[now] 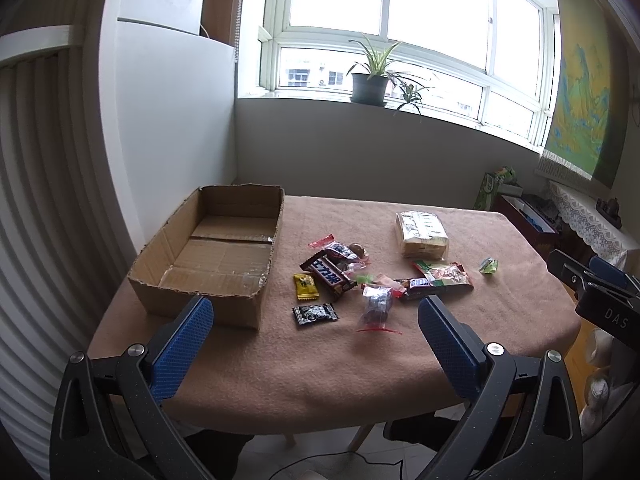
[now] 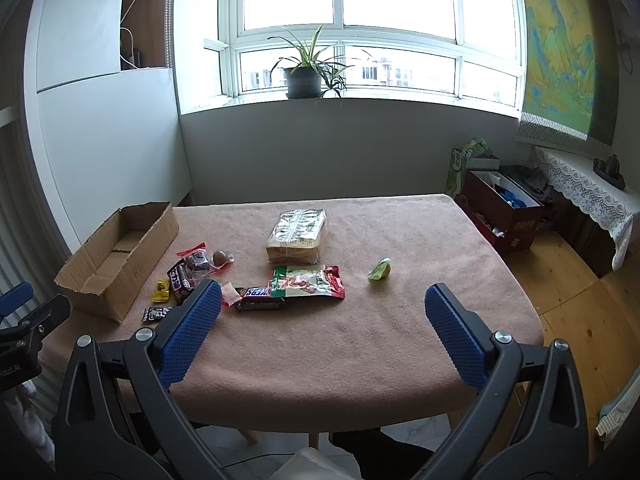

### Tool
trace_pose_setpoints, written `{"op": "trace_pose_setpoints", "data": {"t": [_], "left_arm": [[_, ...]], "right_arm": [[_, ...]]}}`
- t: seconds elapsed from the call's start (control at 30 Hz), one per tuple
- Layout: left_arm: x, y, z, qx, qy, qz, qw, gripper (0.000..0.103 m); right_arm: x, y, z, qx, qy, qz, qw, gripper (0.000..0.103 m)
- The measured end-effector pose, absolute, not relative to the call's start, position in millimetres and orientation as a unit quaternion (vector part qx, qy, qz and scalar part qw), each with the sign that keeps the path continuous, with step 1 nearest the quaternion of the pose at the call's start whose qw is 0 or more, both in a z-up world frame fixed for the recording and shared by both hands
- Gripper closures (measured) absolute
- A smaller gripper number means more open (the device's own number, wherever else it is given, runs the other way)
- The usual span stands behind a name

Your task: Organize snacks

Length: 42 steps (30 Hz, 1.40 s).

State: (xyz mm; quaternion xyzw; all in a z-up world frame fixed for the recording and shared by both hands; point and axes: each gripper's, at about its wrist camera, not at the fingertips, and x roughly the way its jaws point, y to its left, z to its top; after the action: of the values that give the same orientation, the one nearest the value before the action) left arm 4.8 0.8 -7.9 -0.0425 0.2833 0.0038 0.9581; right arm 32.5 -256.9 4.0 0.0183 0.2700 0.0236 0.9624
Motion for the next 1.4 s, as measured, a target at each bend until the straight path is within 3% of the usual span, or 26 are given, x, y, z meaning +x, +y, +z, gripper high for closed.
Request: {"op": "trace_pose_setpoints", "data": {"t": [1.4], "left_arm": [[18, 0, -28, -0.042, 0.311, -0.011, 0.950, 0.001]], "right_arm": [[56, -309, -24, 0.050, 0.305, 0.020, 0.951, 0.000]]}}
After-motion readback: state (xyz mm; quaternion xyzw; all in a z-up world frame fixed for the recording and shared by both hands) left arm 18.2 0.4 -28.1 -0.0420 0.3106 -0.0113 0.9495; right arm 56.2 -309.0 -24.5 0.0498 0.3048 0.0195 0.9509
